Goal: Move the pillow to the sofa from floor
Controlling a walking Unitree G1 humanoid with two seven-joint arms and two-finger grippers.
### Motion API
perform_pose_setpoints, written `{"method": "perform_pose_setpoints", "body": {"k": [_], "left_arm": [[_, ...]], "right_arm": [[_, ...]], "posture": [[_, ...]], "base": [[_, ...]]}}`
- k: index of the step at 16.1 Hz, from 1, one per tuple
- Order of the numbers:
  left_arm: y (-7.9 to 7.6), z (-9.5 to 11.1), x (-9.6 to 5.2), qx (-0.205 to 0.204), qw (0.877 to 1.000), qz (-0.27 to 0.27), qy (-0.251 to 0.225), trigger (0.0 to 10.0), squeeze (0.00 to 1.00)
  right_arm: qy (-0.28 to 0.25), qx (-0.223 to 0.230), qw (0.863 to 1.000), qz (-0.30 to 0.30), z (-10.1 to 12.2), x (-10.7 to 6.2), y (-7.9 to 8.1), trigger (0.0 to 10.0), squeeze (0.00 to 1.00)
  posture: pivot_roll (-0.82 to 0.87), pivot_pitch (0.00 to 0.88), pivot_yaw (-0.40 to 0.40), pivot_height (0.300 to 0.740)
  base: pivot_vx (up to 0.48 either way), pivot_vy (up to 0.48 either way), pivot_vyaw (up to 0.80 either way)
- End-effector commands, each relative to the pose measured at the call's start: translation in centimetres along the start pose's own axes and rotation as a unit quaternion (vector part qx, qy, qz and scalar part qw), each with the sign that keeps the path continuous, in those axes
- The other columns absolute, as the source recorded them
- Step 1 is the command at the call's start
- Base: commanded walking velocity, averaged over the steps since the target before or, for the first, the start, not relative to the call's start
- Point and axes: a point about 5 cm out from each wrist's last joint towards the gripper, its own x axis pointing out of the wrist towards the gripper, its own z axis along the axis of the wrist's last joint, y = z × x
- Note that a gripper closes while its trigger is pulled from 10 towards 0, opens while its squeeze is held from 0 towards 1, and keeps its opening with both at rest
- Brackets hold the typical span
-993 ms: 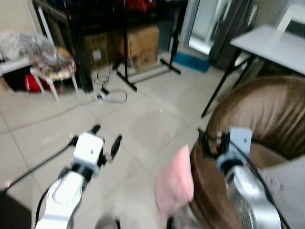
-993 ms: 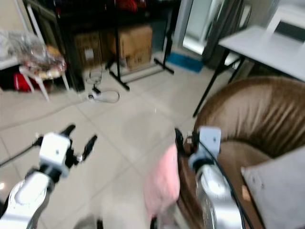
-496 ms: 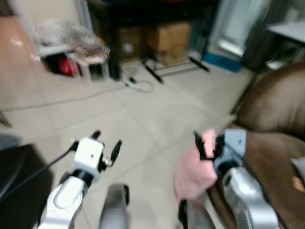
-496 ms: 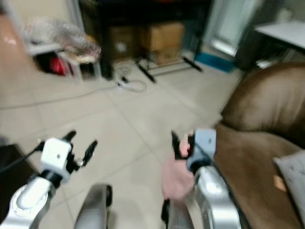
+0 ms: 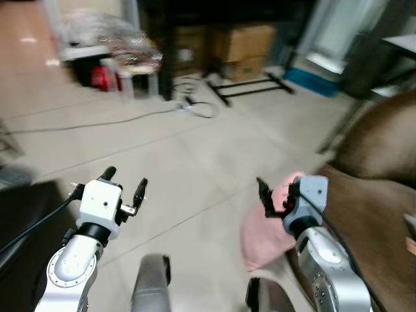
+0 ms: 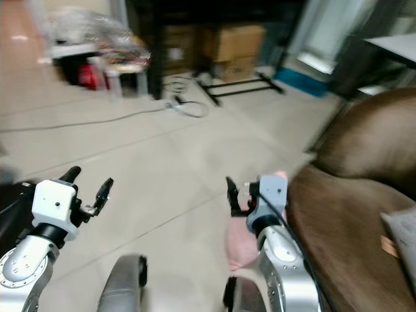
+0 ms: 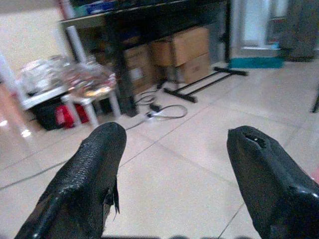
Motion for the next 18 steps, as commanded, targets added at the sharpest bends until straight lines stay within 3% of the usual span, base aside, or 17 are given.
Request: {"method": "perform_pose_setpoints", "body": {"k": [1, 4, 12, 18], "left_arm": [[-1.00, 0.57, 0.50, -0.007, 1.000, -0.017, -0.015, 10.0, 0.00], [-1.01, 0.58, 0.59, -0.007, 1.000, -0.018, -0.016, 10.0, 0.00], [-1.05, 0.53, 0.61, -0.008, 1.000, -0.020, -0.014, 10.0, 0.00], [-1.21, 0.41, 0.73, -0.007, 0.999, -0.030, -0.010, 10.0, 0.00]], "right_arm": [[0.004, -0.006, 1.000, -0.020, -0.04, -0.25, -1.19, 10.0, 0.00], [0.002, -0.008, 1.000, -0.017, -0.02, -0.18, -1.03, 10.0, 0.00], [0.007, -0.016, 1.000, -0.016, -0.23, -0.13, -1.04, 10.0, 0.00], [0.003, -0.010, 1.000, -0.020, -0.25, -0.19, -1.22, 10.0, 0.00]], "posture": [[0.03, 0.000, -0.079, 0.598], [0.02, 0.000, -0.079, 0.598], [0.03, 0.000, -0.080, 0.598], [0.02, 0.000, -0.073, 0.598]], "base": [[0.281, 0.000, 0.00], [0.290, 0.000, -0.56], [0.295, 0.000, 0.00], [0.296, 0.000, -0.65]]}}
